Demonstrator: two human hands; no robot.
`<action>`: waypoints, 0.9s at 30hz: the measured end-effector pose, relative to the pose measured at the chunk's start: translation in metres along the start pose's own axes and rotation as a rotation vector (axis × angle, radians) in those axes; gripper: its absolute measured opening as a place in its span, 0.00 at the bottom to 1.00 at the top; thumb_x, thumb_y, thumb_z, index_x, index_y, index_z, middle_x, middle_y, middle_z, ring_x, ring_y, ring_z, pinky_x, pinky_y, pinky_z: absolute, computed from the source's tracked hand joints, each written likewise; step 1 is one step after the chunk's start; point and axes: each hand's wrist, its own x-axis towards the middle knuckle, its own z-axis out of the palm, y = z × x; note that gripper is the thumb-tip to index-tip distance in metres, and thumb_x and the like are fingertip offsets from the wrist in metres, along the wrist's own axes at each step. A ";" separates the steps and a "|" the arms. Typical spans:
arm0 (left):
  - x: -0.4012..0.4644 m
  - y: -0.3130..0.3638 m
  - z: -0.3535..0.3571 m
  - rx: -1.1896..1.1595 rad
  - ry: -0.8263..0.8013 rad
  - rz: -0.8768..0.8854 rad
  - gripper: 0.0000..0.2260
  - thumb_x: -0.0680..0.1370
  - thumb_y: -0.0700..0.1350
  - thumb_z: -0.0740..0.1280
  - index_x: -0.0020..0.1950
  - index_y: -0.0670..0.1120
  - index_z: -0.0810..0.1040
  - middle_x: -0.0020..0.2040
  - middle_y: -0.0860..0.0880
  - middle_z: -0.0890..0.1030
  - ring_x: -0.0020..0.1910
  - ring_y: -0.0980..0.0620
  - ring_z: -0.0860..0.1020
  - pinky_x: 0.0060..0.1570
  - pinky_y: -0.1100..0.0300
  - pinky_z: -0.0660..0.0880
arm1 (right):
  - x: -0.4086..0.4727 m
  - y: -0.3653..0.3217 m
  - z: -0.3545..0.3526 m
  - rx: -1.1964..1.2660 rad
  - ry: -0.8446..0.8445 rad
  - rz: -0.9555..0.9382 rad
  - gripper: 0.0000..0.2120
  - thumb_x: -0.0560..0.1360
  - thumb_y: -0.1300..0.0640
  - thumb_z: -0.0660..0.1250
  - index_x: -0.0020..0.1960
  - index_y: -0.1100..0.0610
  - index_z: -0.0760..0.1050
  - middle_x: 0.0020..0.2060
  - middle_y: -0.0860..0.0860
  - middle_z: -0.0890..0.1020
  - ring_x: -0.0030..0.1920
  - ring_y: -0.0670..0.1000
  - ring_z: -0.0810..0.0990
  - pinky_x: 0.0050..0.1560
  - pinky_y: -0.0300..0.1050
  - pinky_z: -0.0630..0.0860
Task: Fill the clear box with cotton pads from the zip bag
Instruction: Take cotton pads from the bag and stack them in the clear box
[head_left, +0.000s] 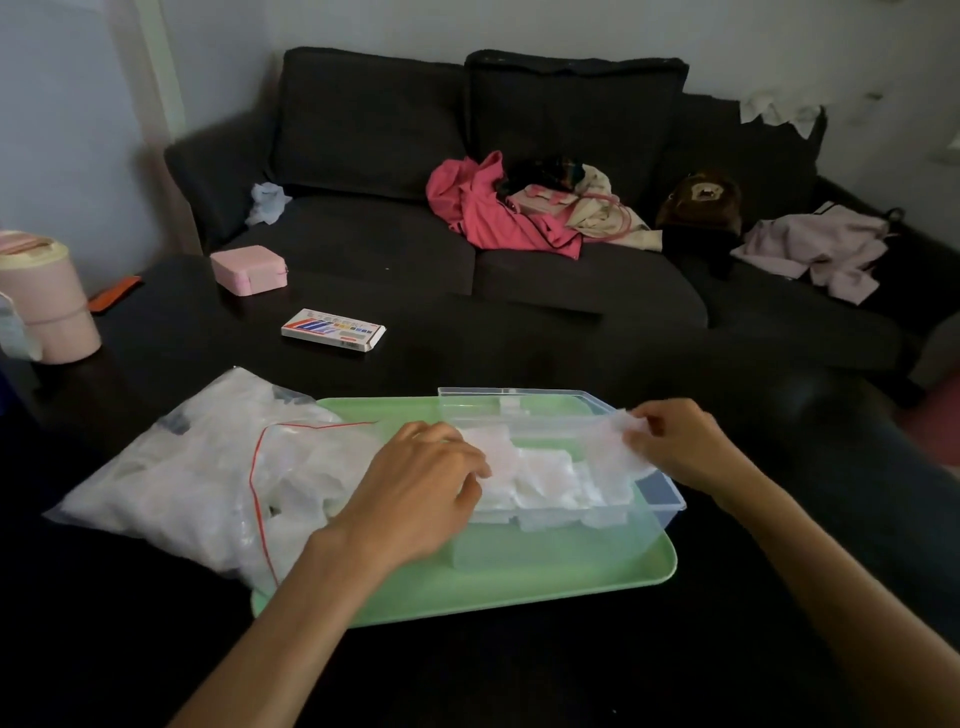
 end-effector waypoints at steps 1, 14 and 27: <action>0.000 -0.001 0.002 0.021 0.005 0.006 0.14 0.79 0.48 0.57 0.61 0.56 0.77 0.61 0.61 0.77 0.63 0.60 0.68 0.64 0.64 0.54 | 0.002 0.002 0.002 -0.074 -0.007 -0.014 0.11 0.76 0.62 0.63 0.57 0.59 0.78 0.41 0.51 0.79 0.43 0.53 0.80 0.44 0.46 0.77; -0.001 -0.003 0.004 0.035 -0.005 -0.018 0.15 0.79 0.49 0.56 0.61 0.57 0.78 0.61 0.59 0.76 0.61 0.61 0.64 0.61 0.64 0.50 | 0.002 -0.005 0.029 -0.520 0.011 -0.180 0.14 0.74 0.59 0.67 0.59 0.54 0.73 0.53 0.53 0.78 0.50 0.55 0.78 0.41 0.43 0.71; -0.002 -0.004 0.009 0.020 0.003 0.013 0.14 0.78 0.49 0.56 0.54 0.56 0.81 0.59 0.63 0.77 0.60 0.61 0.64 0.60 0.64 0.51 | 0.026 0.003 0.014 -0.780 -0.327 -0.561 0.17 0.70 0.53 0.73 0.58 0.49 0.79 0.52 0.46 0.82 0.51 0.48 0.79 0.44 0.38 0.67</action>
